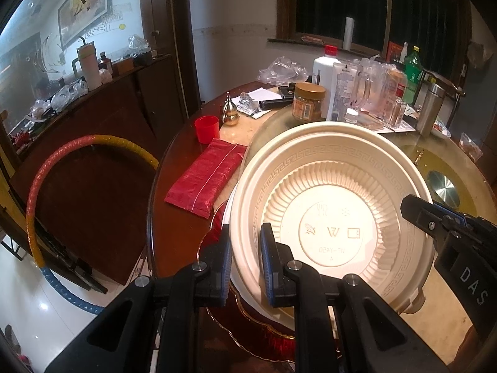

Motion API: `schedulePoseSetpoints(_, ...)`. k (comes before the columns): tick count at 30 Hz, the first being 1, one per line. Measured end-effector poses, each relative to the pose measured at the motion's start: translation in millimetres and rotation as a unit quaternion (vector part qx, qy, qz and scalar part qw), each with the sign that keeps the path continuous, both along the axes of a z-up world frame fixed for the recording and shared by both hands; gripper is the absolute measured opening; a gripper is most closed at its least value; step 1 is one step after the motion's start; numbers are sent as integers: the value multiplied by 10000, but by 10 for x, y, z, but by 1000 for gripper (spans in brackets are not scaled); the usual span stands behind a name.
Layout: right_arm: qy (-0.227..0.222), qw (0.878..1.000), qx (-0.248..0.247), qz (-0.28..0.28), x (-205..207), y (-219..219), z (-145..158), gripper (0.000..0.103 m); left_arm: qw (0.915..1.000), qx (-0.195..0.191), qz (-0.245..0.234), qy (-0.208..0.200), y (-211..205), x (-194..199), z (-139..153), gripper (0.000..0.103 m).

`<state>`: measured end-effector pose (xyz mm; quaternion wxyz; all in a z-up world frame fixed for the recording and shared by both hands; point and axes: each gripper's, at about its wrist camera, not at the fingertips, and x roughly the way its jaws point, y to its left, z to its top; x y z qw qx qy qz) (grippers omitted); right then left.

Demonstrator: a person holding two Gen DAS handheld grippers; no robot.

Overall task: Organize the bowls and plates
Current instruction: 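Carry the beige bowl with both tools over the red plate stack, then lower the beige bowl onto the stack and open both tools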

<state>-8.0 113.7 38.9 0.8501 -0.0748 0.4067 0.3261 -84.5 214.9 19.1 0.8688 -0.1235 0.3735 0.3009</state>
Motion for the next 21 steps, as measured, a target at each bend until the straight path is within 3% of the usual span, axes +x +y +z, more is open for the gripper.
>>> schedulePoseSetpoints(15, 103, 9998, -179, 28, 19, 40, -79, 12, 9999, 50, -2, 119, 0, 38, -39, 17)
schedulePoseSetpoints(17, 122, 9997, -195, 24, 26, 39, -81, 12, 9999, 39, -5, 127, 4, 38, -35, 22)
schedulePoseSetpoints(18, 120, 9997, -204, 21, 27, 38, -77, 14, 9999, 48, 8, 119, 8, 37, -29, 35)
schedulePoseSetpoints(19, 109, 9997, -207, 15, 25, 36, -69, 18, 9999, 59, 37, 98, 16, 35, -23, 52)
schedulePoseSetpoints(21, 48, 9997, -244, -33, 31, 24, -50, 54, 9999, 64, 85, 21, 31, 22, -1, 63)
